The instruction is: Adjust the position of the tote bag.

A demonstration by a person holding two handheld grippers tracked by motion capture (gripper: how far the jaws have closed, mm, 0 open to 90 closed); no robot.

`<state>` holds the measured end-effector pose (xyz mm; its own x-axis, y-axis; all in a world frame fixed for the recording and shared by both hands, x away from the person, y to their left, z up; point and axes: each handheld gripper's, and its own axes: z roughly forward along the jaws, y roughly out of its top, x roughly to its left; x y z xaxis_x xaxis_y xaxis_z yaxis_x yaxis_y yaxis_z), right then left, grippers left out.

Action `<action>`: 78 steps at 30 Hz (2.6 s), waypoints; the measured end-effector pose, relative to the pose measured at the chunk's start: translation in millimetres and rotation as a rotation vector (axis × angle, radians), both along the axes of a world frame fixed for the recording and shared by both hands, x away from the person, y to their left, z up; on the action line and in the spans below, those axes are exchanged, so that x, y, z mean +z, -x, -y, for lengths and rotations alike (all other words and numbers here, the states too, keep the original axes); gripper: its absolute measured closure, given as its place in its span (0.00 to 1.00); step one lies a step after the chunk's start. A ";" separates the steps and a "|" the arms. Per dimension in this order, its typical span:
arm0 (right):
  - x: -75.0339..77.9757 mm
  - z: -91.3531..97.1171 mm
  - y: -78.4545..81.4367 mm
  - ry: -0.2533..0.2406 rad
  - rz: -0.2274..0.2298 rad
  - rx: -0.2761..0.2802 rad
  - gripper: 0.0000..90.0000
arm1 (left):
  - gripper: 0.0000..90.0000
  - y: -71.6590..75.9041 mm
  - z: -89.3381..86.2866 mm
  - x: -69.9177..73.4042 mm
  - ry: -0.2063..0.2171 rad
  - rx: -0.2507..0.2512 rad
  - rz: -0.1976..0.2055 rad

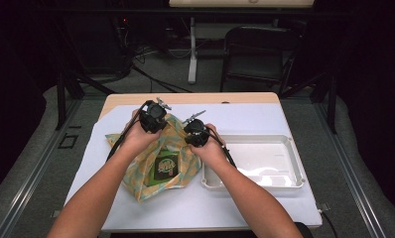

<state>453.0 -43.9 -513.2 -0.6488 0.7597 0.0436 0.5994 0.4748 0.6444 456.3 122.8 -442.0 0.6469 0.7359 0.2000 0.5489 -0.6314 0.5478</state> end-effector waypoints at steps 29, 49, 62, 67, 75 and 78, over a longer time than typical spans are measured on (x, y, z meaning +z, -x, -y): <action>-19.5 -2.1 -12.5 0.064 -0.066 -0.014 1.00 | 0.99 -15.2 -5.6 -43.9 -0.008 0.071 -0.073; -20.2 -1.0 -13.1 0.083 -0.088 -0.011 0.99 | 0.59 4.5 -17.3 -20.5 0.079 0.067 -0.077; -21.0 -1.0 -13.4 0.081 -0.081 -0.012 0.98 | 0.53 40.8 -29.0 -16.7 0.125 0.035 -0.082; -21.5 -2.1 -13.2 0.078 -0.080 -0.017 0.98 | 0.54 52.3 -24.7 -20.2 0.138 0.013 -0.082; -21.2 -2.3 -12.8 0.083 -0.083 -0.012 0.98 | 0.67 57.9 -16.6 -37.4 0.040 0.016 -0.066; -21.3 -2.3 -12.6 0.078 -0.081 -0.015 0.98 | 0.75 56.3 -17.7 -43.6 0.026 0.015 -0.098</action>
